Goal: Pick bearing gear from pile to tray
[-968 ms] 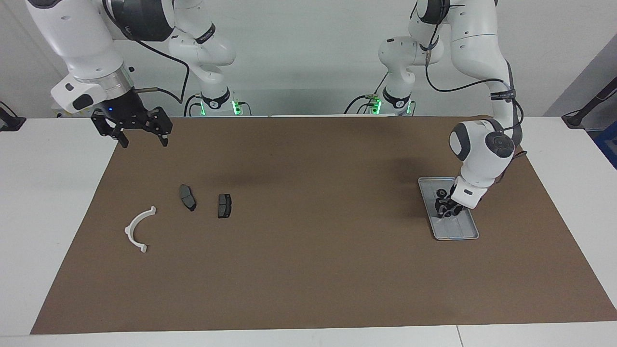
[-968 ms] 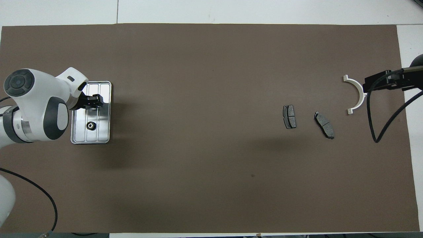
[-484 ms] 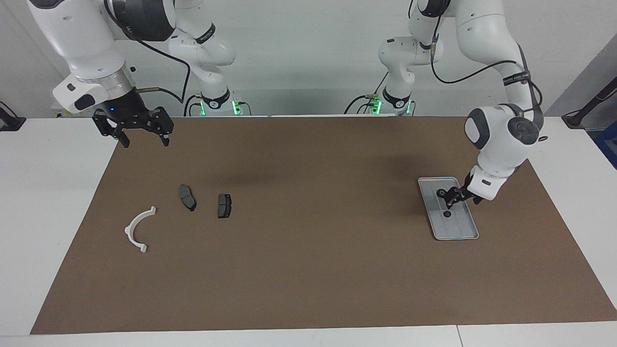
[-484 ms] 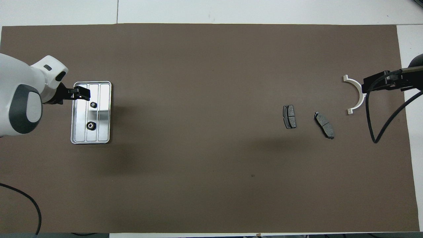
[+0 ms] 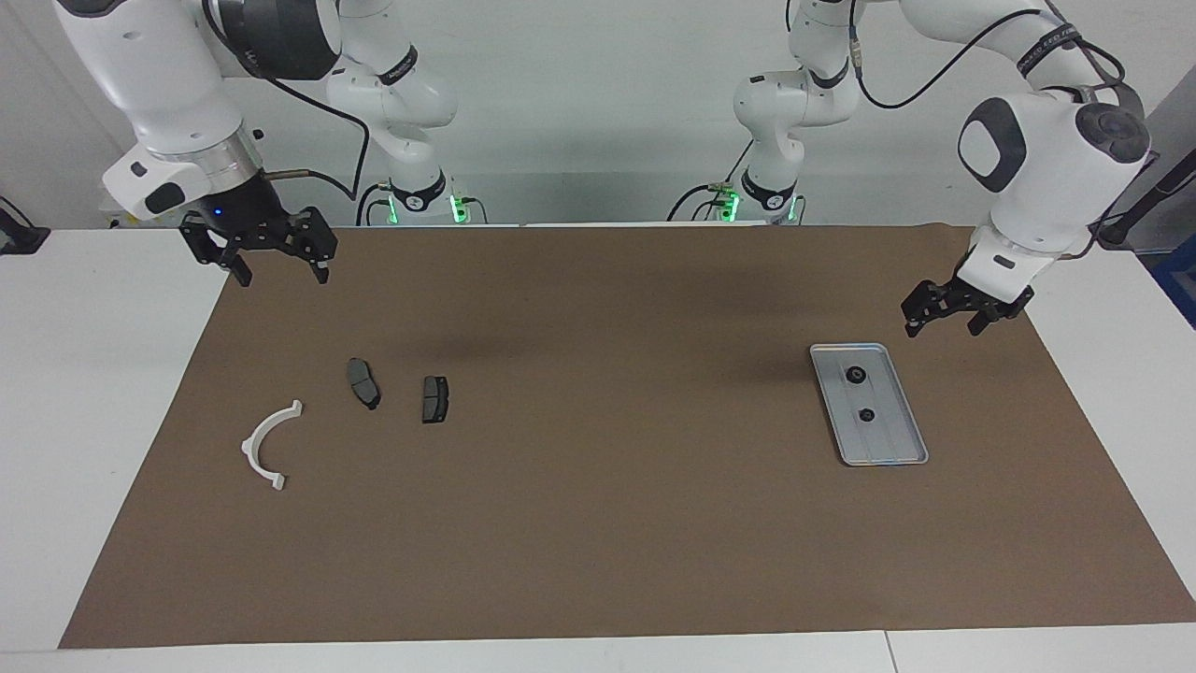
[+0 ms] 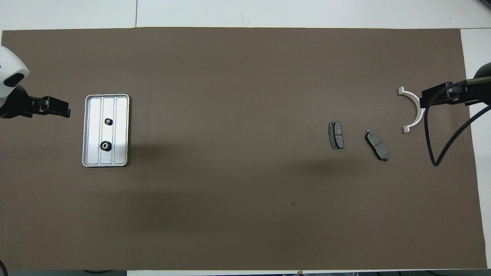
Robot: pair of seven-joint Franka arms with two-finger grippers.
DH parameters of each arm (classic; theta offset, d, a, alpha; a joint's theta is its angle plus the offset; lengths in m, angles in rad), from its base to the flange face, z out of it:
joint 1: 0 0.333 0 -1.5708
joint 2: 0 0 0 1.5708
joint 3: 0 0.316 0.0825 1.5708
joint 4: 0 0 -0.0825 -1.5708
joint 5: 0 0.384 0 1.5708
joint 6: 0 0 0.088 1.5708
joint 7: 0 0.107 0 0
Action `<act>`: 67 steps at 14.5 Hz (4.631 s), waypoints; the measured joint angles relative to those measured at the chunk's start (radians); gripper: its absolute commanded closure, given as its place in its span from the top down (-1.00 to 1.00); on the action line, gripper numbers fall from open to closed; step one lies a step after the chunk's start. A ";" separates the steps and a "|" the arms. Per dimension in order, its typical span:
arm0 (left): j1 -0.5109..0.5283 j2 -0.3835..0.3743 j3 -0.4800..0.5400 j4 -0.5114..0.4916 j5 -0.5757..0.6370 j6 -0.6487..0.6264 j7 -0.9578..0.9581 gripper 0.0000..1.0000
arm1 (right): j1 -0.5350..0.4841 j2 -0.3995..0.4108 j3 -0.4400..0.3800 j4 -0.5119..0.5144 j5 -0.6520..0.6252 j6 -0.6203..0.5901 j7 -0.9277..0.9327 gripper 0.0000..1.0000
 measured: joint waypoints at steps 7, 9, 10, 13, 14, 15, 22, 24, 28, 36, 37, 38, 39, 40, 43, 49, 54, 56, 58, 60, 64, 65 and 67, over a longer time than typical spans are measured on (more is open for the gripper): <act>0.000 -0.069 -0.012 0.007 0.000 -0.052 0.005 1.00 | 0.000 0.000 0.000 0.002 0.000 0.000 0.000 1.00; 0.000 -0.069 -0.017 0.006 0.000 -0.051 0.005 1.00 | 0.000 0.000 0.000 0.002 0.000 0.000 0.000 1.00; 0.000 -0.071 -0.018 0.007 0.000 -0.049 0.005 1.00 | 0.000 0.000 0.000 0.002 0.000 0.000 0.000 1.00; 0.000 -0.074 -0.012 0.017 0.000 -0.045 0.005 1.00 | 0.000 0.000 0.000 0.002 0.000 0.000 0.000 1.00; 0.000 -0.074 -0.011 0.021 0.000 -0.043 0.005 1.00 | 0.000 -0.001 0.000 0.003 0.000 0.000 0.000 1.00; -0.002 -0.074 -0.011 0.024 -0.001 -0.042 0.005 1.00 | 0.000 -0.001 0.000 0.003 0.000 0.000 0.000 1.00; -0.060 -0.072 -0.005 0.043 -0.029 -0.042 -0.040 1.00 | 0.000 -0.001 0.000 0.003 0.000 0.000 0.000 1.00; -0.070 -0.072 -0.006 0.044 -0.029 -0.042 -0.050 1.00 | 0.000 -0.001 0.000 0.003 0.000 0.000 0.000 1.00; -0.072 -0.072 -0.005 0.051 -0.031 -0.042 -0.052 1.00 | 0.000 -0.001 0.000 0.003 0.000 0.000 0.000 1.00; -0.072 -0.072 -0.002 0.062 -0.033 -0.085 -0.053 1.00 | 0.000 -0.001 0.000 0.003 0.000 0.000 0.000 1.00; -0.072 -0.072 -0.001 0.066 -0.033 -0.107 -0.053 1.00 | 0.000 -0.001 0.000 0.003 0.000 0.000 0.000 1.00; -0.072 -0.072 0.000 0.071 -0.033 -0.126 -0.053 1.00 | 0.000 -0.001 0.000 0.003 0.000 0.000 0.000 1.00; -0.072 -0.072 0.001 0.074 -0.033 -0.139 -0.053 1.00 | 0.000 -0.001 0.000 0.003 0.000 0.000 0.000 1.00; -0.072 -0.072 0.001 0.076 -0.033 -0.149 -0.053 1.00 | 0.000 -0.001 0.000 0.003 0.000 0.000 0.000 1.00; -0.072 -0.072 -0.002 0.078 -0.033 -0.177 -0.077 1.00 | 0.000 -0.001 0.000 0.003 0.000 0.000 0.000 1.00; -0.073 -0.073 -0.004 0.086 -0.033 -0.138 -0.092 1.00 | 0.000 -0.001 0.000 0.003 0.000 0.000 0.000 1.00; -0.072 -0.073 0.009 0.087 -0.033 -0.219 -0.107 1.00 | 0.000 -0.001 0.000 0.003 0.000 0.000 0.000 1.00; -0.073 -0.073 0.007 0.087 -0.033 -0.227 -0.113 1.00 | 0.000 -0.001 0.000 0.003 0.000 0.000 0.000 1.00; -0.073 -0.073 0.007 0.087 -0.033 -0.235 -0.124 1.00 | 0.000 -0.001 0.000 0.003 0.000 0.000 0.000 1.00; -0.073 -0.074 0.003 0.087 -0.033 -0.241 -0.168 1.00 | 0.000 -0.001 0.000 0.003 0.000 0.000 0.000 1.00; -0.073 -0.077 0.001 0.087 -0.033 -0.248 -0.195 1.00 | 0.000 -0.001 0.000 0.003 0.000 0.000 0.000 1.00; -0.073 -0.078 0.001 0.087 -0.033 -0.248 -0.195 1.00 | 0.000 -0.001 0.000 0.003 0.000 0.000 0.000 1.00; -0.073 -0.080 0.003 0.087 -0.033 -0.248 -0.195 1.00 | 0.000 -0.001 0.000 0.003 0.000 0.000 0.000 1.00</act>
